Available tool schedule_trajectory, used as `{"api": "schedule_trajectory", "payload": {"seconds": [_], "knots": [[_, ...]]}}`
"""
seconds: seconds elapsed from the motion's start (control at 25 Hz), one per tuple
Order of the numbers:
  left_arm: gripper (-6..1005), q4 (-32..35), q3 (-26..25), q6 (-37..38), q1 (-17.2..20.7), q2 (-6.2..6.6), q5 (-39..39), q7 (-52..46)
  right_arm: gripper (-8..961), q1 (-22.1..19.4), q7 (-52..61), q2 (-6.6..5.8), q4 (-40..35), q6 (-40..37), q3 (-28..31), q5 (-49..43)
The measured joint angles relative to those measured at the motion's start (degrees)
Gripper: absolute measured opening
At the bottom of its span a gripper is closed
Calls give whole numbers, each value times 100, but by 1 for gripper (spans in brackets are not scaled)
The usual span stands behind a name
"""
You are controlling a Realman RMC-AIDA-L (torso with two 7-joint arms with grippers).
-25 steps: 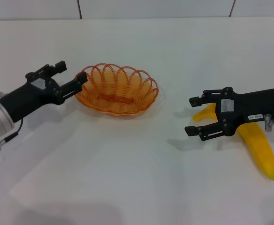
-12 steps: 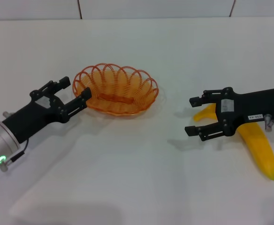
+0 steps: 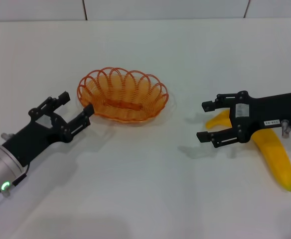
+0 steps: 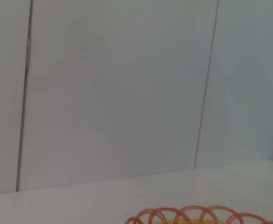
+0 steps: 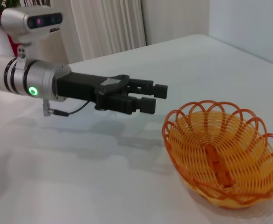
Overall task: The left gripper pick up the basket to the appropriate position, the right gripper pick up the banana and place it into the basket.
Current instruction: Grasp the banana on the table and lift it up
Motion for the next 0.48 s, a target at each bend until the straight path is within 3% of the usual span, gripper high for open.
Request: {"api": "schedule_trajectory", "payload": {"seconds": [0.48], "knots": [[766,-704,0,170,3,-6,-374,1384,881,2,0,0,0,56,234,-7]]}}
